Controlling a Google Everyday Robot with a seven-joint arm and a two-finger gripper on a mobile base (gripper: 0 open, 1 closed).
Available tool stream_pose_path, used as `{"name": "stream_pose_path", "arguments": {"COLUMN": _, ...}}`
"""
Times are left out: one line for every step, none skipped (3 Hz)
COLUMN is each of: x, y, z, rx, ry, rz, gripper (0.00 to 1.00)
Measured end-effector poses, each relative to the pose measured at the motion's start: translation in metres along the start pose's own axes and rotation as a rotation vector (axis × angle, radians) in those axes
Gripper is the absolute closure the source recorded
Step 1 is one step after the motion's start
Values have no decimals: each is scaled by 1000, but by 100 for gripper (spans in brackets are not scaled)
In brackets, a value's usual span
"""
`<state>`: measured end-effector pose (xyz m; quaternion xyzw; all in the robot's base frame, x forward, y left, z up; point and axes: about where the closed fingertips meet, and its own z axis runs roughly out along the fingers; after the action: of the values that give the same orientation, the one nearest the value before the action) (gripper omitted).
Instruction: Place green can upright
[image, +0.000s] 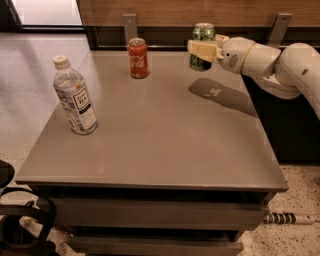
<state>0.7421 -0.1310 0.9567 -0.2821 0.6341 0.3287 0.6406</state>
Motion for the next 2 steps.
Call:
{"name": "stream_pose_path", "arguments": {"x": 12, "y": 3, "z": 6, "rx": 7, "ry": 31, "rz": -44, "gripper": 100}}
{"name": "stream_pose_path", "arguments": {"x": 29, "y": 5, "z": 12, "rx": 36, "ry": 46, "rz": -55, "gripper": 100}}
